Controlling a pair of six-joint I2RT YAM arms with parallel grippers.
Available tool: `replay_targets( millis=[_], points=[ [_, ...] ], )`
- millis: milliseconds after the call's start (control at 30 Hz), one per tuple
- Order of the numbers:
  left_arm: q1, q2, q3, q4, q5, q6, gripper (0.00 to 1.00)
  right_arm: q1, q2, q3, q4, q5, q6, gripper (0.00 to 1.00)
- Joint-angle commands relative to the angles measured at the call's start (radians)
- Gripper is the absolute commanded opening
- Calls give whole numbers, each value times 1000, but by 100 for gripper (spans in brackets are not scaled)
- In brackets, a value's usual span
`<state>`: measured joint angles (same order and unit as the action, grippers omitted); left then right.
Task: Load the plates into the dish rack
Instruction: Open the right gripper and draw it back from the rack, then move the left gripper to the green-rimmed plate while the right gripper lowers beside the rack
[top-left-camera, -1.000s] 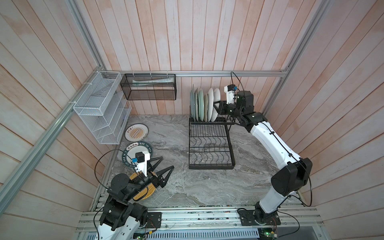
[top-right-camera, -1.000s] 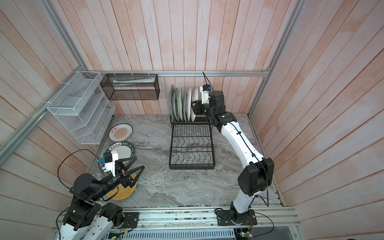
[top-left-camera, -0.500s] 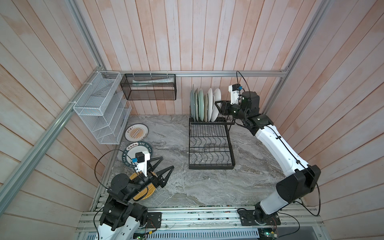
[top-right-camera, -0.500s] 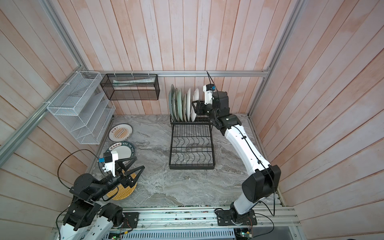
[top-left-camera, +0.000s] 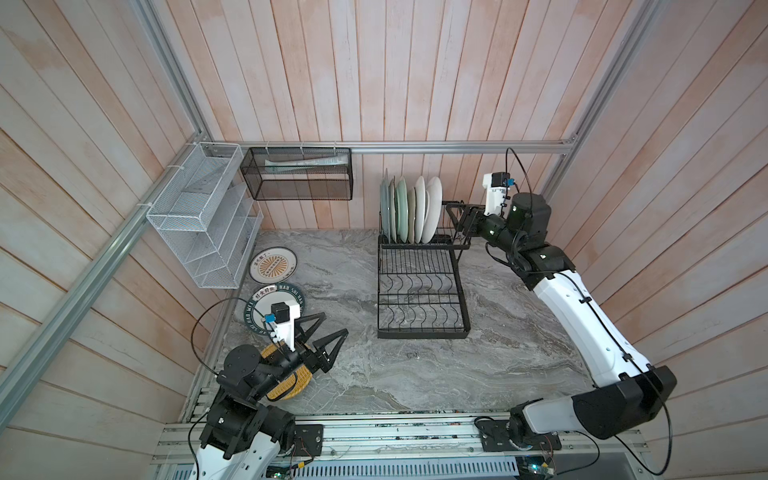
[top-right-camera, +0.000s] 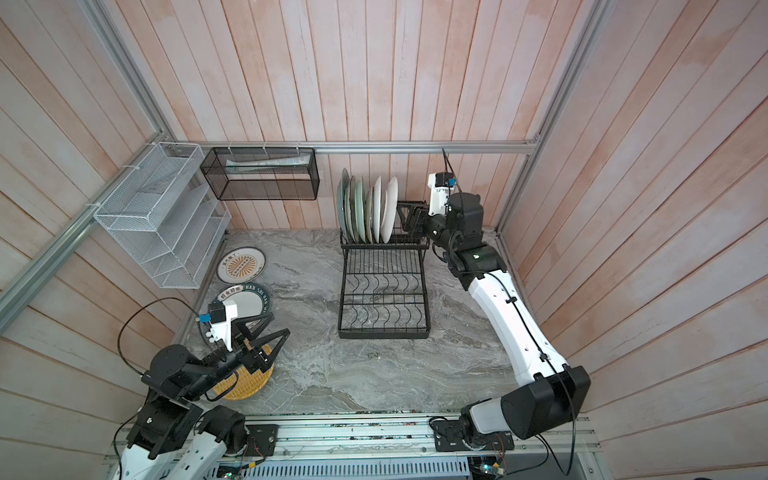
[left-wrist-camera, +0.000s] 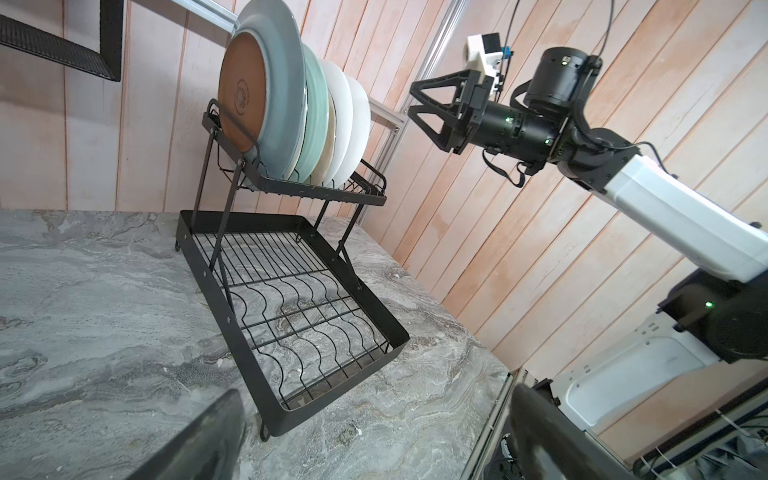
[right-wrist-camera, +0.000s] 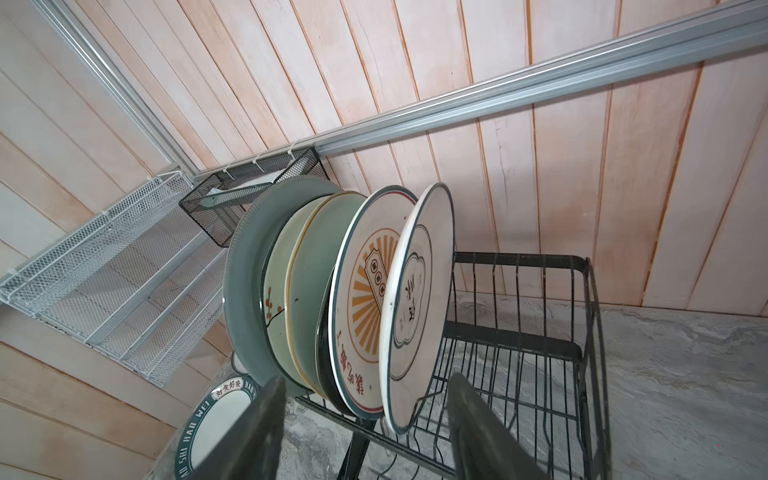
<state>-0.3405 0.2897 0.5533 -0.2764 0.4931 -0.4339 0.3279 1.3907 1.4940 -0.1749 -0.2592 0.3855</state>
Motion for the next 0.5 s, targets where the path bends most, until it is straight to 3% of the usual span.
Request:
replay_targets(
  millis=[0,167,367,467],
  points=[
    [3,20,13,-27,-33,-12,100,0,-67,-55,58,-50,32,65],
    [-3,71,39,-99,-145,-61,100,4,-216,-246,161,-97,69,75],
    [-4,222,117,-303,-496,-158,100,82,-341,-497,256,-39,23,80],
    [32,325,147,-342,-526,-169,100,138,-370,-616,318,-15,6,80]
  ],
)
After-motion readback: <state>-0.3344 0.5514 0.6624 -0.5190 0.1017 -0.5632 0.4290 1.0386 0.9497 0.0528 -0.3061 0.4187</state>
